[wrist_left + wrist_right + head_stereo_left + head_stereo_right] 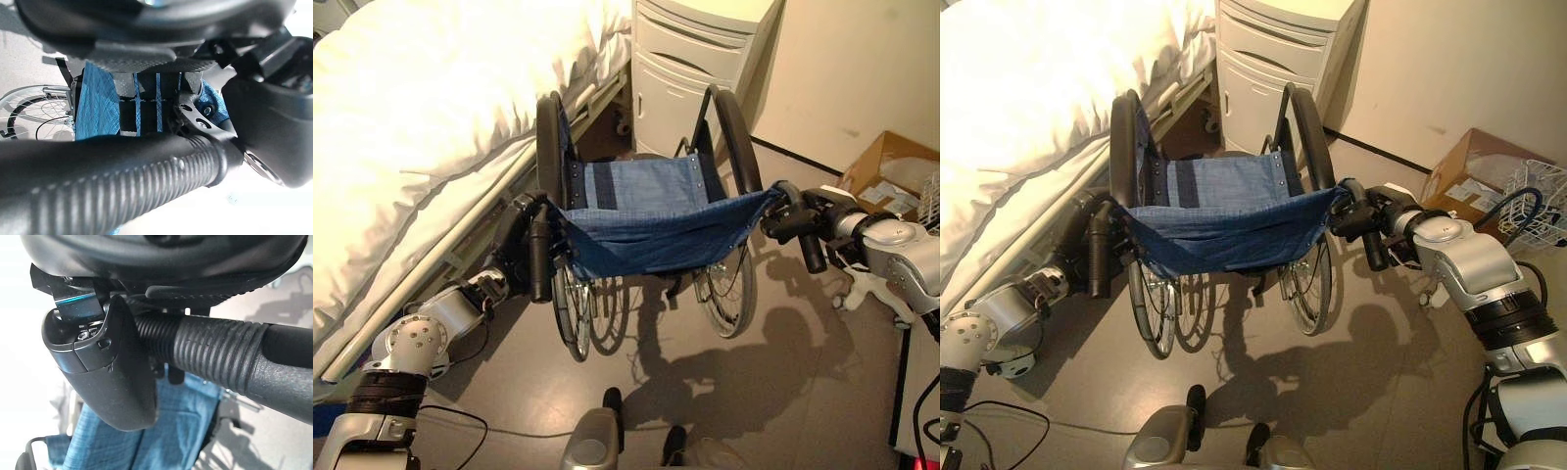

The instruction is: Push the wheelchair next to the bed

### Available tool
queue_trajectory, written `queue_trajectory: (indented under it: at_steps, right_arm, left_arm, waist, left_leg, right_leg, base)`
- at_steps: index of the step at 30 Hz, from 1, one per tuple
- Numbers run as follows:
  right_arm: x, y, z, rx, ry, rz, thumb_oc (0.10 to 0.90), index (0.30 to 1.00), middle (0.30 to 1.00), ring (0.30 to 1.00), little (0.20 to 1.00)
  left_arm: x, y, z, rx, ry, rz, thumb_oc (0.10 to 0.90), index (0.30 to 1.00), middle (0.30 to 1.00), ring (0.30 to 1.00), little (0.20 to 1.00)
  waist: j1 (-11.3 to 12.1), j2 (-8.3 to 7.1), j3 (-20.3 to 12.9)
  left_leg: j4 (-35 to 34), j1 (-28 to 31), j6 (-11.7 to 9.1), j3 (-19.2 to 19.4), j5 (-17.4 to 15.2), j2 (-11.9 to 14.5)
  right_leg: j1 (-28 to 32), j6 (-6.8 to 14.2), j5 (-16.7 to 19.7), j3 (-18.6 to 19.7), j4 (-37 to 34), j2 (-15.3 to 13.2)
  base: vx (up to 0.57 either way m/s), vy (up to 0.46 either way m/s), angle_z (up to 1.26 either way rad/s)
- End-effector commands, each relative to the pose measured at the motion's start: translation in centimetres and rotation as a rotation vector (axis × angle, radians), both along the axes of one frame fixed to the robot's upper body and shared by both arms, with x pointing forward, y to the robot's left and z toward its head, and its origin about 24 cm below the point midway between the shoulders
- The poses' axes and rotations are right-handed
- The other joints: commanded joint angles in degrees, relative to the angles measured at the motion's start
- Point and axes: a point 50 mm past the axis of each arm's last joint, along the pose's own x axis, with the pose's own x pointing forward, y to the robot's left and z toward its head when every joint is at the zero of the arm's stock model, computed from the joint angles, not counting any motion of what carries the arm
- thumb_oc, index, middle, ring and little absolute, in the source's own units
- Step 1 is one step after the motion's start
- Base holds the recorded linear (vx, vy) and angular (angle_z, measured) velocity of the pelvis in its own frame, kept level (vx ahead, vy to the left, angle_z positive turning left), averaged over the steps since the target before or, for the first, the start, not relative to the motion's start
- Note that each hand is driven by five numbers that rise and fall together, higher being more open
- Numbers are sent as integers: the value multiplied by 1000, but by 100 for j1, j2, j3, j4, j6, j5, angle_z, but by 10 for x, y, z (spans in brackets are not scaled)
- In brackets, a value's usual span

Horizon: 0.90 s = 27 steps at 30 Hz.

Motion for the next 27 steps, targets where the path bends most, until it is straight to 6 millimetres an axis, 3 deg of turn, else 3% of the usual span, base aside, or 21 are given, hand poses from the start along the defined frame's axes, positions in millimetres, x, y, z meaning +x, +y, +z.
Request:
queue_trajectory:
  at_steps: [1,6,20,21,22,23,24,27]
  right_arm:
    - [10,58,26,136,-118,310,400,300,300,300,300]
    - [7,58,22,141,-113,308,400,300,300,300,300]
    - [2,60,9,164,-92,295,400,300,300,300,300]
    - [1,60,9,165,-94,291,400,300,300,300,300]
    - [2,60,9,164,-101,283,541,512,512,512,512]
    - [1,60,10,163,-106,278,734,801,801,801,801]
    - [1,60,11,162,-108,275,800,900,900,900,900]
    - [3,56,16,154,-138,251,800,900,900,900,900]
  left_arm:
    - [14,-13,93,101,-480,-16,400,300,300,300,300]
    - [9,-8,91,101,-479,-4,400,300,300,300,300]
    - [7,-6,86,121,-464,34,400,300,300,300,300]
    - [7,-6,86,126,-461,37,430,345,345,345,345]
    - [7,-5,85,144,-457,47,563,545,545,545,545]
    - [7,-3,86,162,-456,57,800,900,900,900,900]
    - [7,-2,86,170,-458,60,800,900,900,900,900]
    - [7,8,92,243,-482,100,800,900,900,900,900]
  waist:
    - [436,201,-1213]
    - [377,218,-1270]
    - [269,250,-1397]
    - [269,250,-1406]
    - [269,250,-1426]
    - [269,248,-1439]
    - [268,246,-1442]
    - [261,262,-1466]
  left_leg:
    - [198,-11,-353,-79,31,-420]
    - [-230,323,-362,-149,-78,-341]
    - [-928,871,-401,14,9,-87]
    - [-1003,905,-406,13,34,-69]
    - [-1095,957,-414,9,64,-46]
    - [-1135,985,-420,16,74,-31]
    - [-1145,994,-423,21,77,-26]
    - [-1176,1037,-452,67,82,24]
  right_leg:
    - [-209,63,575,321,73,-175]
    - [-267,87,723,353,-133,-192]
    - [-262,168,944,334,-517,-181]
    - [-250,170,954,325,-545,-175]
    - [-235,178,970,305,-578,-169]
    - [-230,182,978,295,-595,-165]
    - [-229,183,980,290,-599,-163]
    - [-219,166,965,251,-608,-140]
  base:
    - [88,-45,10]
    - [48,-51,6]
    - [1,-62,2]
    - [-22,-95,1]
    - [-17,-91,2]
    - [-16,-79,2]
    - [-22,-66,2]
    - [-32,-63,1]
